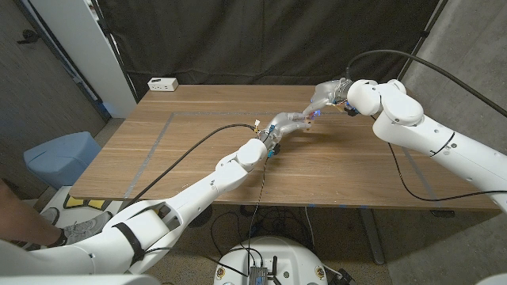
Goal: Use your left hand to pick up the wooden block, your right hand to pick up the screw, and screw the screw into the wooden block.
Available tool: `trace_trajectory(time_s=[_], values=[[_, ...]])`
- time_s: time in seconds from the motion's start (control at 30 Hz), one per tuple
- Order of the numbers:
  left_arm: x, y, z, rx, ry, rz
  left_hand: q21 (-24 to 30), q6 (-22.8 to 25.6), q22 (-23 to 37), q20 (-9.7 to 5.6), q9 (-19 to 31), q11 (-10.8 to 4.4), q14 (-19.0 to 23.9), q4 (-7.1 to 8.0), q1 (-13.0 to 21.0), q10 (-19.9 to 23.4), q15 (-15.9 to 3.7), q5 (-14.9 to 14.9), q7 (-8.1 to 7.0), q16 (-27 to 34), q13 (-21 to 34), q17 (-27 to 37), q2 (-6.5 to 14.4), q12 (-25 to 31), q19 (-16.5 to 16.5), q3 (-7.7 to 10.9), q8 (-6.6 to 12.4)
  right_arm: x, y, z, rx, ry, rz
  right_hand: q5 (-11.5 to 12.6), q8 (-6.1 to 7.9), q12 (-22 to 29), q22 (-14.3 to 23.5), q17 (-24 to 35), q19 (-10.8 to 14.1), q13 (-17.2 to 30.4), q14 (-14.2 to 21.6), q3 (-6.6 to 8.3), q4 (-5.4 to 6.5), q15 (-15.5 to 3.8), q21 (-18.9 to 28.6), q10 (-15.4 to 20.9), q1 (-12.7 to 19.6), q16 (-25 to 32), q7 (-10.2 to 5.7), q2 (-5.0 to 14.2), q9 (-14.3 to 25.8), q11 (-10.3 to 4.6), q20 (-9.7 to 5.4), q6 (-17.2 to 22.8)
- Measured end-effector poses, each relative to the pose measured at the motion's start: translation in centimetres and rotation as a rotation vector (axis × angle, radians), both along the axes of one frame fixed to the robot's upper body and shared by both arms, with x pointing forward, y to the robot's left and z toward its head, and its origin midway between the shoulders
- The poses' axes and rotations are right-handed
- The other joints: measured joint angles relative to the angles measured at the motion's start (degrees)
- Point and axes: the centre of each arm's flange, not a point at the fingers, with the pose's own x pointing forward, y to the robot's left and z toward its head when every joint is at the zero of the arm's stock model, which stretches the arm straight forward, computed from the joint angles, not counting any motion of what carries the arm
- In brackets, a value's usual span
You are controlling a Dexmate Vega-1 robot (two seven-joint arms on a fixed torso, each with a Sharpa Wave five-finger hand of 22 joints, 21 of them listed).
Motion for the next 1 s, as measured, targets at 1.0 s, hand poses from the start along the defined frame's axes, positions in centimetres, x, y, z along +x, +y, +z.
trace_trajectory(time_s=[1.0], values=[[-0.06, 0.00, -0.05, -0.001, -0.006, -0.003, 0.00, -0.02, 0.00, -0.01, 0.00, -0.05, 0.31, 0.00, 0.60, -0.33, -0.30, 0.20, 0.02, 0.00, 0.00, -0.27, 0.60, -0.10, -0.01, 0.00, 0.00, -0.62, -0.54, 0.28, -0.008, 0.060, -0.007, 1.70, -7.13, -1.04, -0.01, -0.53, -4.72, 0.13, -4.32, -0.82, -3.25, 1.20, -0.21, -8.18, 0.87, -2.30, 1.43, 0.76, 0.79, 4.04, 1.63, -17.18]])
